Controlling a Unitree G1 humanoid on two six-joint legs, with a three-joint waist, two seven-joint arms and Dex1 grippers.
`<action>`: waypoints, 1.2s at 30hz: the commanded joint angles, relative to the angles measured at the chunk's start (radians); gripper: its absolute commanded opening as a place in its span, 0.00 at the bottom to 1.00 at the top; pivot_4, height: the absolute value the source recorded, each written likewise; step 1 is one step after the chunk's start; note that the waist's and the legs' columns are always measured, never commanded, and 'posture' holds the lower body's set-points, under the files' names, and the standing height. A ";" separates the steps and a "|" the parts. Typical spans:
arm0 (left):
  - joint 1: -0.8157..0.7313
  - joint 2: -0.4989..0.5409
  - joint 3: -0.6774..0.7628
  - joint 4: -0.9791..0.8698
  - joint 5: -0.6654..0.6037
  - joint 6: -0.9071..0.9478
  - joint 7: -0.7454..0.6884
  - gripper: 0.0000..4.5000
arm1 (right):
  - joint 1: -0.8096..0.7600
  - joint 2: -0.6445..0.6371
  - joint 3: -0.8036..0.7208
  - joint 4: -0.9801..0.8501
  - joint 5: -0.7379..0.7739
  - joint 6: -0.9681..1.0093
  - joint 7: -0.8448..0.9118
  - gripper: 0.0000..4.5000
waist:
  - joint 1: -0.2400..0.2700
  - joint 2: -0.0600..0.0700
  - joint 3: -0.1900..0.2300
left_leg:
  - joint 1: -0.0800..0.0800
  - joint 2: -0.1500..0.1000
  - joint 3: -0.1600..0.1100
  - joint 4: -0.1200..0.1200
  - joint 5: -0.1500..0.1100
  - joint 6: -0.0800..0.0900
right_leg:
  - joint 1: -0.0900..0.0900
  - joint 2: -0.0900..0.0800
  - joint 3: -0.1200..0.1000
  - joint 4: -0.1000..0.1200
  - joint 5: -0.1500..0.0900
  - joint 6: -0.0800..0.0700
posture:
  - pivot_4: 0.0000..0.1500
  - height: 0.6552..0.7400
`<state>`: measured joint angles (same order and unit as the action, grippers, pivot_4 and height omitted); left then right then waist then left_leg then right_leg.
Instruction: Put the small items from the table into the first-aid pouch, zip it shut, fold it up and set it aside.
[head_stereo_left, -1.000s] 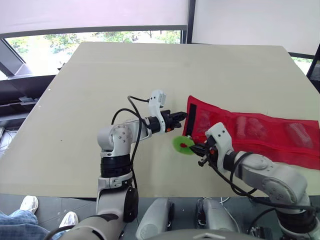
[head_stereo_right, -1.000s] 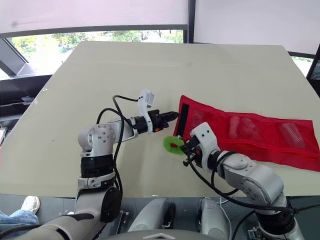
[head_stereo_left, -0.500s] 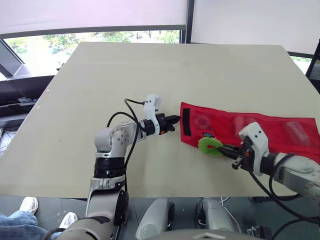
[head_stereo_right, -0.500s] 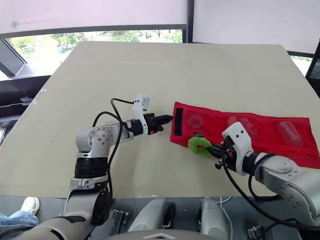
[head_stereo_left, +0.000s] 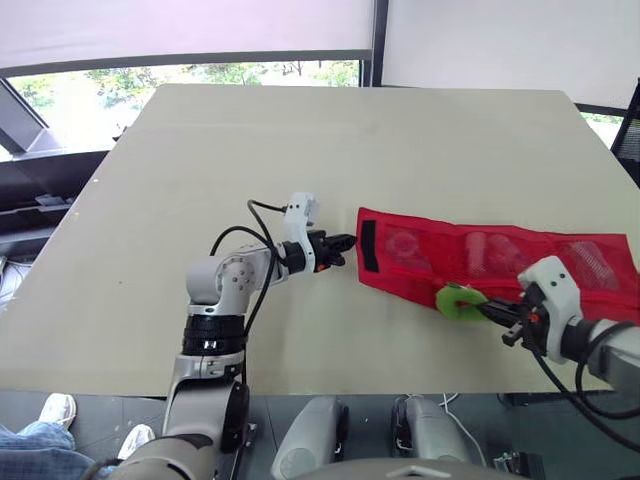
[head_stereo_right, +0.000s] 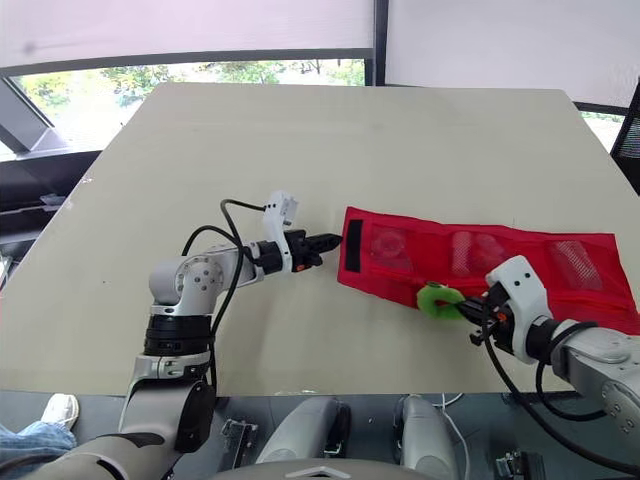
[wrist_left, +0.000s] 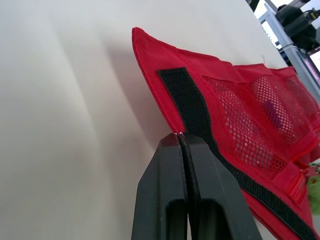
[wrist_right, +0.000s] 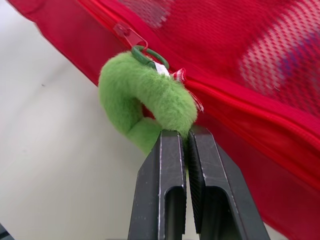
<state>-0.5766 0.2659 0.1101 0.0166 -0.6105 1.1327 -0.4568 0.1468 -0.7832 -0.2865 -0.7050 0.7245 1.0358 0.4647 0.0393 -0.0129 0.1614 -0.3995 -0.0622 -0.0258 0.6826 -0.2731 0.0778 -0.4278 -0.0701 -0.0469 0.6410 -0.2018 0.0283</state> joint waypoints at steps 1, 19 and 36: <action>-0.006 0.032 0.019 -0.002 0.015 -0.041 -0.003 0.00 | 0.050 -0.048 -0.080 0.017 -0.051 -0.039 0.025 0.01 | 0.001 0.000 0.000 | 0.000 0.000 0.000 0.000 0.000 0.000 | 0.000 0.000 0.000 0.000 0.000 0.000 | 1.00 0.99; 0.000 0.101 0.014 0.027 0.038 -0.088 -0.049 0.00 | 0.196 -0.195 -0.388 0.462 -0.353 -0.233 0.106 0.01 | 0.000 0.000 0.000 | 0.000 0.000 0.001 0.000 0.000 0.000 | 0.000 0.000 0.000 0.000 0.000 0.000 | 1.00 0.99; 0.012 0.338 -0.016 0.136 0.117 -0.198 -0.207 0.00 | 0.107 -0.159 -0.389 0.474 -0.387 -0.158 0.099 0.01 | -0.002 0.002 0.001 | 0.000 0.001 0.001 0.000 0.000 0.000 | -0.001 0.000 0.000 0.000 0.000 0.000 | 1.00 0.99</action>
<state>-0.5686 0.5594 0.0681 0.1460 -0.5253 0.9704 -0.6522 0.2570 -0.9396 -0.6261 -0.2020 0.3280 0.8687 0.5517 0.0371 -0.0112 0.1628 -0.3998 -0.0615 -0.0246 0.6823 -0.2731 0.0777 -0.4287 -0.0703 -0.0465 0.6408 -0.2018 0.0283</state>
